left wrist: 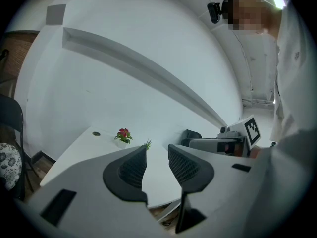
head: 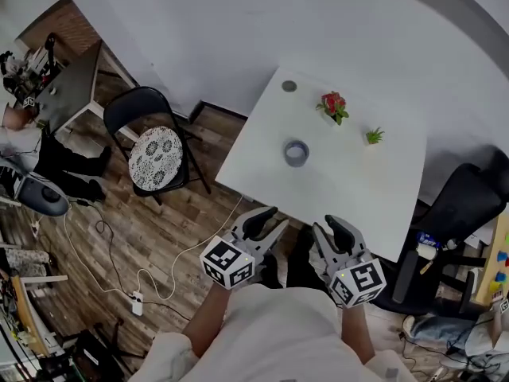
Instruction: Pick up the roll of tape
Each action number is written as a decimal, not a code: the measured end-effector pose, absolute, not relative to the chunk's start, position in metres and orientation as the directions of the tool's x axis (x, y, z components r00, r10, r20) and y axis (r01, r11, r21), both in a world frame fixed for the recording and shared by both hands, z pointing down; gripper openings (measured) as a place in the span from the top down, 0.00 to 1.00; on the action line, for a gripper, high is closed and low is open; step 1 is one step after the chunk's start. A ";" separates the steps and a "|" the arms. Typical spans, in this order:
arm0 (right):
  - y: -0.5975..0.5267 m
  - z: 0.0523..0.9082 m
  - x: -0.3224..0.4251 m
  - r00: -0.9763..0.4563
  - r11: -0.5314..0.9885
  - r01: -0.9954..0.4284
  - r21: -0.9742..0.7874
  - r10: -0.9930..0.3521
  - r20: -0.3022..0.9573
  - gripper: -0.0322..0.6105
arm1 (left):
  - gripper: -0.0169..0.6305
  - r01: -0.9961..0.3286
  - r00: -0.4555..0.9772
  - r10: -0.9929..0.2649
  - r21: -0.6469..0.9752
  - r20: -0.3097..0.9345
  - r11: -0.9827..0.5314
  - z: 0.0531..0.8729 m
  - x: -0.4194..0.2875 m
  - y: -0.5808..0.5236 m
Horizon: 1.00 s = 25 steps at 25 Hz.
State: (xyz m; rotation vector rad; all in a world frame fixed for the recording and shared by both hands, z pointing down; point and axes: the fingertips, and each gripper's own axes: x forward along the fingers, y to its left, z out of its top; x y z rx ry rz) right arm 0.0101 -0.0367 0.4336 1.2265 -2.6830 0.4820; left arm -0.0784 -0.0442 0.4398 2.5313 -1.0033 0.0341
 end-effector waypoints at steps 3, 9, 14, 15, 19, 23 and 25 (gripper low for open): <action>-0.059 0.431 0.014 -0.673 0.633 -0.740 -0.229 -0.691 0.263 0.74 | 0.76 -0.672 0.730 -0.660 0.363 0.178 -0.646 0.436 -0.071 -0.067; -0.108 0.428 0.027 -0.704 0.661 -0.710 -0.244 -0.664 0.251 0.74 | 0.75 -0.687 0.721 -0.662 0.344 0.206 -0.640 0.434 -0.048 -0.106; -0.135 0.426 0.038 -0.739 0.695 -0.674 -0.252 -0.628 0.244 0.74 | 0.73 -0.717 0.691 -0.686 0.332 0.226 -0.613 0.434 -0.032 -0.134; -0.141 0.427 0.040 -0.746 0.703 -0.666 -0.251 -0.619 0.244 0.74 | 0.73 -0.723 0.685 -0.690 0.329 0.233 -0.607 0.436 -0.029 -0.139; -0.161 0.431 0.051 -0.766 0.720 -0.643 -0.262 -0.593 0.249 0.74 | 0.72 -0.749 0.657 -0.705 0.331 0.265 -0.574 0.445 -0.020 -0.157; -0.178 0.436 0.064 -0.781 0.734 -0.624 -0.269 -0.573 0.249 0.74 | 0.71 -0.775 0.628 -0.714 0.329 0.309 -0.539 0.461 -0.013 -0.170; -0.186 0.441 0.073 -0.784 0.735 -0.620 -0.275 -0.568 0.248 0.74 | 0.71 -0.787 0.614 -0.717 0.325 0.330 -0.524 0.470 -0.008 -0.176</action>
